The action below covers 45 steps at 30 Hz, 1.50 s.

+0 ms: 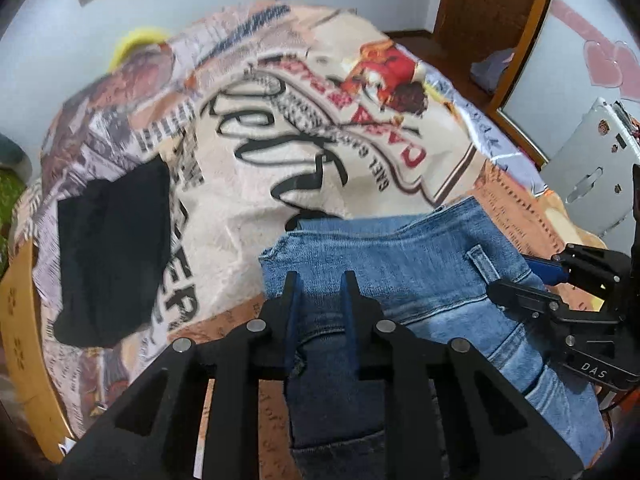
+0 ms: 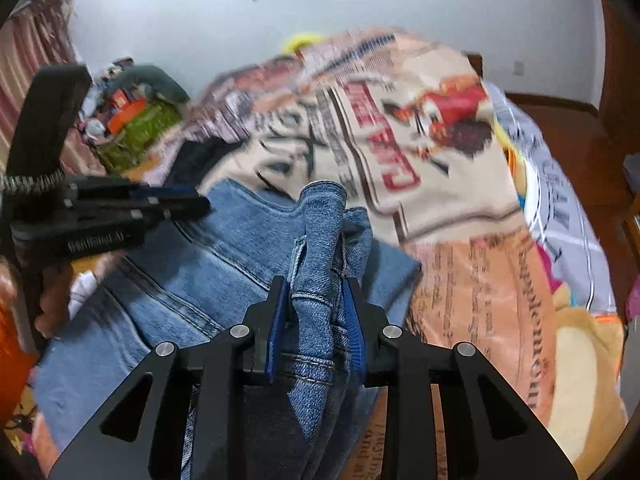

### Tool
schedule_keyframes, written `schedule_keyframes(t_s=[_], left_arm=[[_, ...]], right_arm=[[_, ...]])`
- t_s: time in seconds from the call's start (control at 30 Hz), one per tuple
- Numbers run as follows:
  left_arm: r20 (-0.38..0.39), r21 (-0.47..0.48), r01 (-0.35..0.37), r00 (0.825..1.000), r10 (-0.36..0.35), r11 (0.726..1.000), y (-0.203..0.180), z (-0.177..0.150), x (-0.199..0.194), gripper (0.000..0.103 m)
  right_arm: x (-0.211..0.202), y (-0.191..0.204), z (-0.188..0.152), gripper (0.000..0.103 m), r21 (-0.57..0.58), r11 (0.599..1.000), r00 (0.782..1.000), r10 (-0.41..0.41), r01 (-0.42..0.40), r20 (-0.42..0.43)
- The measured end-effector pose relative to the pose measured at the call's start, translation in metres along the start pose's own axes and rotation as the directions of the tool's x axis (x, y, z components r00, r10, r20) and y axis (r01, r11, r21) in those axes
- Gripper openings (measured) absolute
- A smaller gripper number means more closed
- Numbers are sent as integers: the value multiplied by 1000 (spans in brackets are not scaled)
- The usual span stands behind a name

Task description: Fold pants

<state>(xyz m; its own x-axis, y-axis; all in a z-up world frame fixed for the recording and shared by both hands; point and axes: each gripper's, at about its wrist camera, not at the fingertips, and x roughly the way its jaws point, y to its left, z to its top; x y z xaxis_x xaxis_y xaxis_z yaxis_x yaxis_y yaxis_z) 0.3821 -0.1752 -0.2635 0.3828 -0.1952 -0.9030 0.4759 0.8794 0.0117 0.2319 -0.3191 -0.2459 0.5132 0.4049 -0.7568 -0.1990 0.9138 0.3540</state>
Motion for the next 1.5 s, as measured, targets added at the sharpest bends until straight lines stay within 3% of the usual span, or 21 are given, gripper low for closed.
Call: schedule_keyframes(t_s=[0.13, 0.27, 0.5, 0.57, 0.63, 0.7, 0.87, 0.93, 1.07, 1.2, 1.5], left_arm=[[12, 32, -26, 1000, 26, 999, -5, -4, 0, 20], [29, 25, -30, 999, 30, 999, -4, -3, -14, 21], [99, 17, -19, 995, 17, 1000, -7, -15, -59, 23], [104, 20, -2, 995, 0, 1000, -10, -22, -70, 30], [103, 26, 9, 995, -12, 1000, -14, -29, -75, 51], [110, 35, 18, 994, -21, 999, -18, -40, -81, 58], [55, 53, 0, 998, -3, 999, -26, -61, -70, 60], [33, 46, -10, 999, 8, 999, -25, -72, -63, 67], [31, -10, 28, 999, -28, 1000, -15, -91, -68, 82], [58, -17, 45, 997, -44, 999, -11, -108, -79, 83], [104, 31, -61, 993, 58, 998, -12, -141, -108, 89]], right_arm=[[-1, -3, 3, 30, 33, 999, 1000, 0, 1, -20], [-11, 6, 10, 33, -5, 999, 998, -48, 48, -44], [-47, 32, 5, 38, -68, 998, 1000, -1, 1, -11], [-54, 41, 2, 40, -78, 997, 1000, 16, -16, -6], [-60, 50, -2, 45, -96, 995, 1000, 26, -26, -5], [-62, 58, -9, 50, -113, 993, 999, 33, -35, -17], [-49, 65, -29, 52, -131, 991, 996, 16, -28, -92], [-43, 66, -38, 54, -138, 990, 993, 2, -18, -120], [-45, 70, -48, 57, -183, 983, 991, -19, -6, -132], [-50, 70, -56, 59, -172, 985, 990, -16, -8, -137], [-69, 68, -75, 63, -141, 990, 994, -25, 9, -110]])
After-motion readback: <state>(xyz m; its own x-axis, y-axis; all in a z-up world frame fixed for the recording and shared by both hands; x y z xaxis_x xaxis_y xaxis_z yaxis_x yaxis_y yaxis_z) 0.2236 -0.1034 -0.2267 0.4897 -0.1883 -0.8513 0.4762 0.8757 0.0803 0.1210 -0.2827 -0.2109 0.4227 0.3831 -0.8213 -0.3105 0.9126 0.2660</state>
